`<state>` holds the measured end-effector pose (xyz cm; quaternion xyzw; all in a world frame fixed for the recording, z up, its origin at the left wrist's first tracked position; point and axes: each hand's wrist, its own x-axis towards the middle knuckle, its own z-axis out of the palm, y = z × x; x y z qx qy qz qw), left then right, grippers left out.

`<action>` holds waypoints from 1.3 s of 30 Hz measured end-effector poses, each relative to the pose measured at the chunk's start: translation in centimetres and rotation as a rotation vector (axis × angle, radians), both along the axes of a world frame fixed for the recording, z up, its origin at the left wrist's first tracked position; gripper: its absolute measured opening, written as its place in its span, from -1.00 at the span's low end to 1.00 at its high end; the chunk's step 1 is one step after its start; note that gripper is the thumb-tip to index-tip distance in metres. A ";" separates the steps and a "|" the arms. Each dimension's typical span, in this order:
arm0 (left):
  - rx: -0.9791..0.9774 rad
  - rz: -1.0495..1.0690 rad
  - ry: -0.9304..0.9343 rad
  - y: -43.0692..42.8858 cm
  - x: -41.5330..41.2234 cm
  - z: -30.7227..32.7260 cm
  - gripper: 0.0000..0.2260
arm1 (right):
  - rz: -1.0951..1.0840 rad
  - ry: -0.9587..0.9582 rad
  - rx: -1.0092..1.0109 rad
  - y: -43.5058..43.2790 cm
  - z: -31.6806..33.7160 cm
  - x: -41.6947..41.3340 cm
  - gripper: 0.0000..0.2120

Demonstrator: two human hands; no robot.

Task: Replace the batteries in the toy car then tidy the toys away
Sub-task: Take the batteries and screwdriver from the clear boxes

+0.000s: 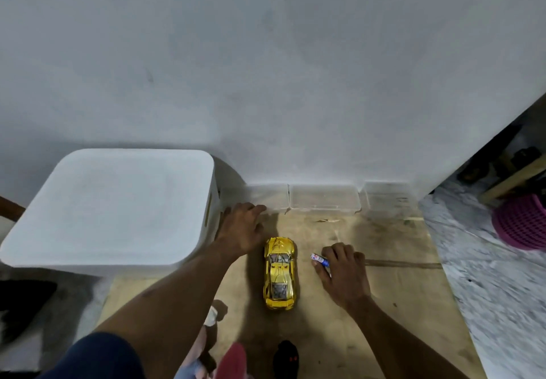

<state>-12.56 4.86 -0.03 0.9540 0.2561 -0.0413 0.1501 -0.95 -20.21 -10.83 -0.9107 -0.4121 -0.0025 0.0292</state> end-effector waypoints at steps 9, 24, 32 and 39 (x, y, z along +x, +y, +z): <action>-0.001 0.082 0.011 1.1 0.1 0.4 -0.54 | 0.015 0.052 0.183 3.0 3.4 1.2 -0.62; 0.374 -0.056 0.531 3.2 4.8 -0.5 -0.44 | 0.474 0.002 -0.222 19.5 8.2 5.0 -0.52; 0.412 -0.144 0.596 3.3 5.8 0.8 -0.48 | 0.473 0.021 -0.204 19.4 8.9 3.7 -0.58; 0.356 -0.109 0.525 3.8 6.1 1.9 -0.54 | 0.490 -0.004 -0.249 20.1 9.6 3.9 -0.51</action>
